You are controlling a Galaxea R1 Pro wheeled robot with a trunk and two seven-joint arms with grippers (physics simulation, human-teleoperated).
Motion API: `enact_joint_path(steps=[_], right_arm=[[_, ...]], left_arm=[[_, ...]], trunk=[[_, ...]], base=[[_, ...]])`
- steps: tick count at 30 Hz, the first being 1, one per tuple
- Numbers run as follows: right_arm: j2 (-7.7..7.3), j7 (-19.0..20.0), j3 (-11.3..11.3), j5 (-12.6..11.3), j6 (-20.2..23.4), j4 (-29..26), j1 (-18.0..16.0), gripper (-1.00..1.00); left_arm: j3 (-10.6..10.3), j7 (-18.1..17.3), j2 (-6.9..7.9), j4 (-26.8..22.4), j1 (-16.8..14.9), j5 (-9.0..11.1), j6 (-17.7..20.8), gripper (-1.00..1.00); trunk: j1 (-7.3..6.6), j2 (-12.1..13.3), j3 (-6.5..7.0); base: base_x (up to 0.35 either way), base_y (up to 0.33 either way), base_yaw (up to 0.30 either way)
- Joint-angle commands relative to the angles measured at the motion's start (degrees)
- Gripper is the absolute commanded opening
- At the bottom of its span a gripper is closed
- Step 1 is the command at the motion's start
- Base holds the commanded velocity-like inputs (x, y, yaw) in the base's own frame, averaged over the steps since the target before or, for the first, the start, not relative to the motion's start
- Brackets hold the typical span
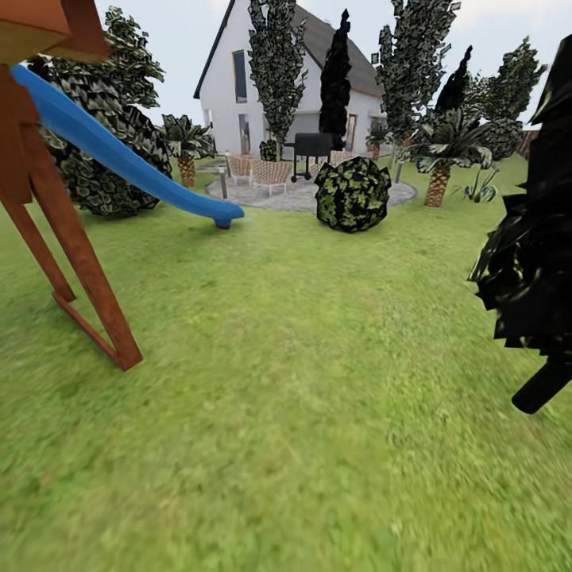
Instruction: Take the three Easter eggs out of the wicker basket on the lawn in the garden, then place them on the lawn next to a single tree (choose any tree) so that all three eggs are next to the same tree and none are left in the basket.
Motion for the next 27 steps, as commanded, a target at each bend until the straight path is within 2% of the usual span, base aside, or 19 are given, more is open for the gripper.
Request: enact_joint_path(steps=[1, 6, 27], right_arm=[[0.00, 0.0, 0.0, 0.0, -0.4, 0.1, 0.0, 1.00], [0.08, 0.0, 0.1, 0.0, -2.4, 0.3, 0.0, 1.00], [-0.07, 0.1, 0.0, 0.0, -2.6, 0.4, 0.0, 1.00]], left_arm=[[0.0, 0.0, 0.01, 0.0, 0.0, 0.1, 0.0, 1.00], [0.0, 0.0, 0.00, 0.0, 0.0, 0.1, 0.0, 1.00], [0.0, 0.0, -0.01, 0.0, 0.0, 0.1, 0.0, 1.00]], trunk=[[0.03, 0.0, -0.04], [0.03, 0.0, -0.04], [0.03, 0.0, -0.04]], base=[[0.340, 0.000, 0.000], [0.340, 0.000, 0.000], [0.339, 0.000, 0.000]])
